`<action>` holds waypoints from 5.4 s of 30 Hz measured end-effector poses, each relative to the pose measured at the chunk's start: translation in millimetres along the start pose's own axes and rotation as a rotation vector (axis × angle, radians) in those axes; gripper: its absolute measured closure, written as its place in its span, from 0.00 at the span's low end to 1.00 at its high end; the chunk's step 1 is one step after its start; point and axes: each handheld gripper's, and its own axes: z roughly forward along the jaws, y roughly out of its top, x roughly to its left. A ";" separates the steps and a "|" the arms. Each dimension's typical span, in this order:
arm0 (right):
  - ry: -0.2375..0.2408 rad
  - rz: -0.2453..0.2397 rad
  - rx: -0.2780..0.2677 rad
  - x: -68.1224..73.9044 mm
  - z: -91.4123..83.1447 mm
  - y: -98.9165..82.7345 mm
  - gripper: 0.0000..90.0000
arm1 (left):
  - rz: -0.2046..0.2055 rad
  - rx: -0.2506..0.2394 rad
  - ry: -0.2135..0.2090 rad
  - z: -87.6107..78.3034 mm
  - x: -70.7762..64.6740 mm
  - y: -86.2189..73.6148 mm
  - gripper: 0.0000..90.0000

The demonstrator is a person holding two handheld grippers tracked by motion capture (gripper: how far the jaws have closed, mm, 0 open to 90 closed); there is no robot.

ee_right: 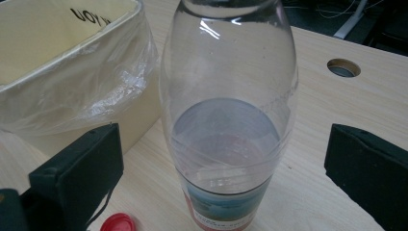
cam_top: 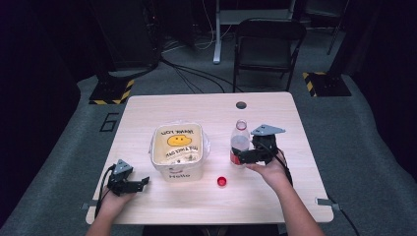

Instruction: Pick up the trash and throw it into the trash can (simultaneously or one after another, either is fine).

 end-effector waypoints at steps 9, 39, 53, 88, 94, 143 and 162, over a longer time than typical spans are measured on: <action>-0.019 0.006 -0.005 -2.4 6.3 -0.3 0.00 | 0.007 0.004 -0.002 -0.3 0.2 0.1 0.15; -0.043 -0.013 -0.004 -2.0 24.3 -3.7 0.20 | 0.008 0.004 -0.007 -0.4 0.0 0.0 0.15; -0.016 -0.019 -0.022 -4.4 23.9 -7.6 0.31 | 0.012 0.009 -0.011 -0.8 0.2 0.2 0.15; 0.025 -0.079 -0.038 9.5 4.1 16.8 0.31 | 0.012 0.009 -0.010 -0.7 0.0 0.3 0.16; 0.043 -0.090 -0.039 13.4 -0.1 26.6 0.31 | 0.010 0.009 -0.011 -0.7 -0.1 0.2 0.16; 0.154 -0.171 -0.098 48.3 -21.4 133.1 0.31 | 0.015 0.010 -0.013 -0.8 -0.2 0.3 0.15; 0.192 -0.210 -0.122 75.7 -17.7 160.9 0.31 | 0.015 0.006 -0.014 -0.5 -0.5 0.1 0.15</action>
